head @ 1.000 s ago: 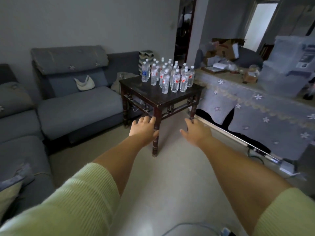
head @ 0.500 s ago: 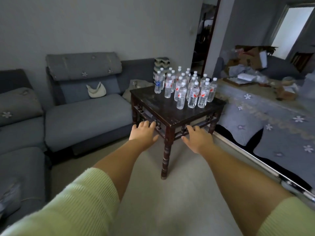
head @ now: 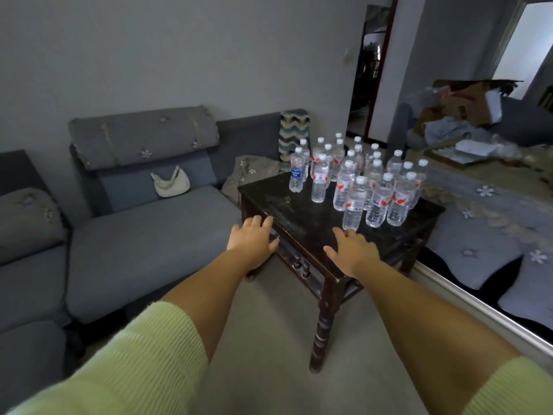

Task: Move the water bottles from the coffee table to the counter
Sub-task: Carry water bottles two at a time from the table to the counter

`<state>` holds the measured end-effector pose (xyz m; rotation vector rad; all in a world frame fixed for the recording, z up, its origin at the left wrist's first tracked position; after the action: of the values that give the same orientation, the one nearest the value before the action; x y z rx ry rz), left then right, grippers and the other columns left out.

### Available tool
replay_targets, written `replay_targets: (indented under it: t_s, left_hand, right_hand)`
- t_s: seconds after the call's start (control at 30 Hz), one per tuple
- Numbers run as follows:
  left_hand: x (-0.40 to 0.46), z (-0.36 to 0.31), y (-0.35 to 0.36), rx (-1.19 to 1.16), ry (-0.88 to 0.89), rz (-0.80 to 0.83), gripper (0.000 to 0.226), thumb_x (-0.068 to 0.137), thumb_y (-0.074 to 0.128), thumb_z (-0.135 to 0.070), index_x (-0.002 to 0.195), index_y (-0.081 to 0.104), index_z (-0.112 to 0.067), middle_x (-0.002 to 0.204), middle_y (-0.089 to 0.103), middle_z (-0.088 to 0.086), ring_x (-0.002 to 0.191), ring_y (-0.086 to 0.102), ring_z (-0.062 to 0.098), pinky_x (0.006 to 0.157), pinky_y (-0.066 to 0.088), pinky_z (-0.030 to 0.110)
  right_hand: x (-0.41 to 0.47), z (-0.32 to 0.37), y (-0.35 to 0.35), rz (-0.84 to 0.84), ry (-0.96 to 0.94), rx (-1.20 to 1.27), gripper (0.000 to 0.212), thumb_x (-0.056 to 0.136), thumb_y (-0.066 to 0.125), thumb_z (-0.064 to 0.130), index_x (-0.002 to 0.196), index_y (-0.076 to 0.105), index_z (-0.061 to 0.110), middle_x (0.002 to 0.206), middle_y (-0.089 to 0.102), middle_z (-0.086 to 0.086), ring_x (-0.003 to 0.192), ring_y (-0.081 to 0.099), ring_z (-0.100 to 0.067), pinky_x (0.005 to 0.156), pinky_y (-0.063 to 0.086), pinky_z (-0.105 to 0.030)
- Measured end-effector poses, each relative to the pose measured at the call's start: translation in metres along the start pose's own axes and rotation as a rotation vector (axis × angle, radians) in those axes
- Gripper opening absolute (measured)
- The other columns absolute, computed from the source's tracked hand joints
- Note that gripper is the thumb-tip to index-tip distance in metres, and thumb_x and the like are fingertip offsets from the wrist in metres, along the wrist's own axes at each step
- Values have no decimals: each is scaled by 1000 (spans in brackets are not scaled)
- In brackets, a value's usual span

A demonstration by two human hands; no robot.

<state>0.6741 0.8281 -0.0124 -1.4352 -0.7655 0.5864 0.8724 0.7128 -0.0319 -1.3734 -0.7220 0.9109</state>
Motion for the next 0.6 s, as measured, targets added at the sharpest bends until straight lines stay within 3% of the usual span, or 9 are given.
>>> replay_targets:
  t_s: [0.33, 0.6]
  left_hand:
    - [174, 40, 40, 18, -9, 38, 63, 97, 38, -49, 150, 21, -19, 147, 36, 10, 134, 36, 29, 106, 35, 45]
    - [331, 38, 54, -8, 42, 28, 65, 97, 39, -50, 150, 21, -18, 145, 38, 10, 133, 38, 29, 105, 36, 45]
  right_hand:
    - [179, -12, 12, -3, 22, 19, 65, 99, 31, 54, 153, 14, 21, 155, 28, -12, 139, 32, -33, 104, 36, -50]
    - [321, -35, -13, -49, 51, 78, 62, 98, 37, 51, 150, 21, 21, 149, 36, -13, 134, 39, -32, 104, 40, -48]
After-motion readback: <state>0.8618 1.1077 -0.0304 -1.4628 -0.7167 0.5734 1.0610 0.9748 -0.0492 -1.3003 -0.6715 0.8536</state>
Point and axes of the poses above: each hand's wrist, its own x-axis towards the middle knuckle, its own y-axis out of the palm, z = x × y, the point moved 1 cm from there along x, towards the middle knuckle
